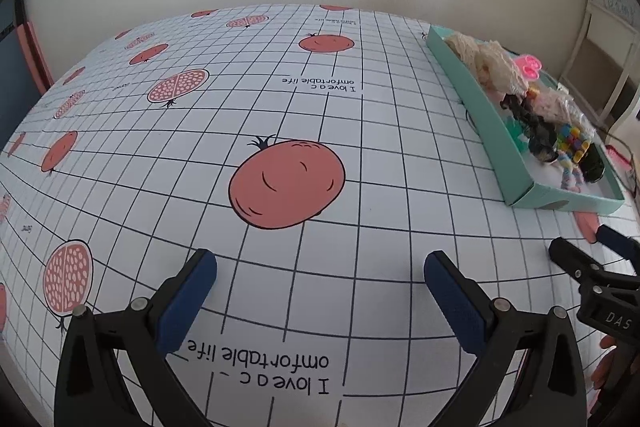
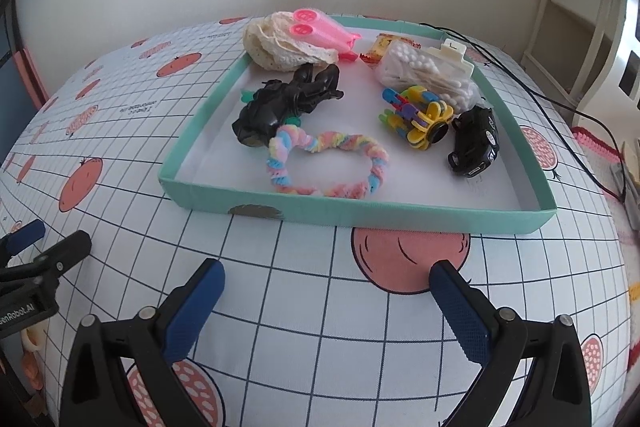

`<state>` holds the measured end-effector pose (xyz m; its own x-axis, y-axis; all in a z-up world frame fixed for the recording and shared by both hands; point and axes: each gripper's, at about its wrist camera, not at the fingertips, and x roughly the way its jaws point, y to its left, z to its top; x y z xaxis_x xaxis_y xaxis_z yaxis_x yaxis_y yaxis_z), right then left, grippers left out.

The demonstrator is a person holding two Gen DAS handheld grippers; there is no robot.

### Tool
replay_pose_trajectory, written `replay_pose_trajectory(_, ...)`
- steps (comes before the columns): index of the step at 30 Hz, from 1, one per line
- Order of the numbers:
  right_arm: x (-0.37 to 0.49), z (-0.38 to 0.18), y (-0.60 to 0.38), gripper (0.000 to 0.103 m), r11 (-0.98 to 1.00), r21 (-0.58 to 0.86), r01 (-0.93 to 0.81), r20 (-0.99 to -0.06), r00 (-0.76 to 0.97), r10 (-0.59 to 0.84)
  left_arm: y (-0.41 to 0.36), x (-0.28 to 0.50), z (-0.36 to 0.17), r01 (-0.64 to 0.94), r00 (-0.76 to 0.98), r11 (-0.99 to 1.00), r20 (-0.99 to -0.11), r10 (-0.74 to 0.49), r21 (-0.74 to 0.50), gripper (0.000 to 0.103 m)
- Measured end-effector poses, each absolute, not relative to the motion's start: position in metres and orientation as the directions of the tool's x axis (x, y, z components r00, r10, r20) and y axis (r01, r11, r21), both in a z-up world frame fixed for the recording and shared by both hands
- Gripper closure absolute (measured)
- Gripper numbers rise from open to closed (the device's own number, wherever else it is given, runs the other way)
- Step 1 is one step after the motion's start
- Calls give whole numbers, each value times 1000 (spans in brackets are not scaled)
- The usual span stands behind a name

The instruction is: Organize objects

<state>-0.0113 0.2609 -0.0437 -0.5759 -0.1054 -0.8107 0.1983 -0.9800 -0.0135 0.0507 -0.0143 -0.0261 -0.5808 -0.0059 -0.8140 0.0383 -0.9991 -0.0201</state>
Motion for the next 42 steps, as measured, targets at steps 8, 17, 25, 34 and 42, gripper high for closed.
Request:
replay_pose_trajectory(8, -11, -44, 261, 0, -980, -13, 198, -810, -577, -106, -13, 50, -27, 38, -577, -999, -817, -16, -7, 0)
replay_pose_trajectory(17, -11, -43, 261, 0, -980, -14, 199, -810, -577, -106, -13, 50, -27, 38, -577, -999, -816, -16, -7, 0)
replay_pose_trajectory(25, -12, -44, 261, 0, -980, -14, 199, -810, -577, -106, -12, 50, -27, 38, -577, -999, -816, -16, -7, 0)
replay_pose_trajectory(34, -12, -44, 261, 0, -980, -13, 199, -810, -577, -106, -12, 50, -27, 38, -577, -999, -816, -16, -7, 0)
replay_pose_trajectory(42, -12, -44, 261, 0, -980, -13, 199, -810, -577, -106, -12, 50, -27, 38, -577, -999, -816, -17, -7, 0)
